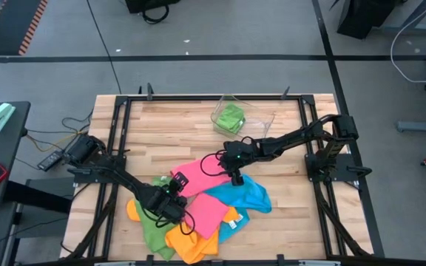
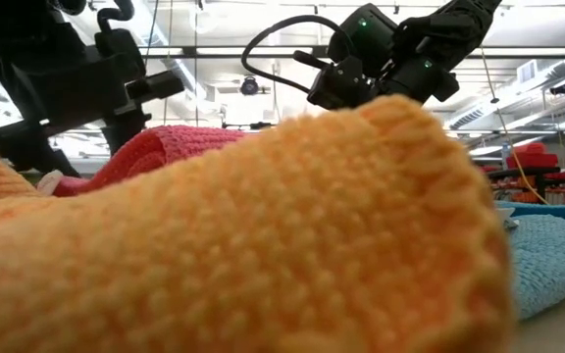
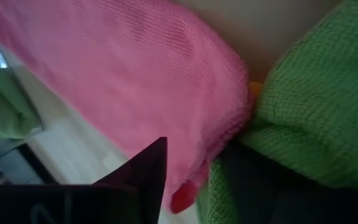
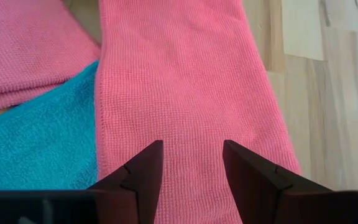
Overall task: Fold microfiber towels
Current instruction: Fold the top pink towel
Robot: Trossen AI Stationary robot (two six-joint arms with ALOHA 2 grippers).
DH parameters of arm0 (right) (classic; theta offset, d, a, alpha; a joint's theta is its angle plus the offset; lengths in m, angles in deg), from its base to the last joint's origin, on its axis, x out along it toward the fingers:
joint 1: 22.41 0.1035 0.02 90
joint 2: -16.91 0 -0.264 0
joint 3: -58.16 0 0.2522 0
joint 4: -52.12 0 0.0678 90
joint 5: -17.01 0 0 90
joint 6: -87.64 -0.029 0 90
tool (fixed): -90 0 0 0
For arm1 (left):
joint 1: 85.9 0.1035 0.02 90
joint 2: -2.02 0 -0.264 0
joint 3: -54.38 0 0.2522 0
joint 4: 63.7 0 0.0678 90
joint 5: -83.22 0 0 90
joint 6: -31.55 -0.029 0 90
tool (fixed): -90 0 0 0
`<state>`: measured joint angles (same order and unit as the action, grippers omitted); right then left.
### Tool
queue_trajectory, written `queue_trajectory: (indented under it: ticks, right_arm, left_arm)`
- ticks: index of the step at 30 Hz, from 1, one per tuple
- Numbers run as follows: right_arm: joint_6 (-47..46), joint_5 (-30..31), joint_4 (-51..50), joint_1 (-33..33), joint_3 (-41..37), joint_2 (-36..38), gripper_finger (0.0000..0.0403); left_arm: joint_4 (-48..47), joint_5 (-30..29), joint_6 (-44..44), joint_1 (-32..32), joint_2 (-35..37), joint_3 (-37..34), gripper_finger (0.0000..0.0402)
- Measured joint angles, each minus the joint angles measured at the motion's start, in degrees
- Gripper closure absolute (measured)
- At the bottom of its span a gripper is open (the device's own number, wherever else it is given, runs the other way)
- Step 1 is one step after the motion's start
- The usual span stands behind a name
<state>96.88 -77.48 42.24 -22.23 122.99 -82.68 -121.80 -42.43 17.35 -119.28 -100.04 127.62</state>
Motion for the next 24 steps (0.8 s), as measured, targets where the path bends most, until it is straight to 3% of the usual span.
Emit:
queue_trajectory:
  ticks: [24]
  right_arm:
    - [-0.5,0.0,2.0,1.3,0.0,0.3,0.0226]
  left_arm:
    - [2.9,0.0,2.3,-0.5,0.0,1.3,0.0392]
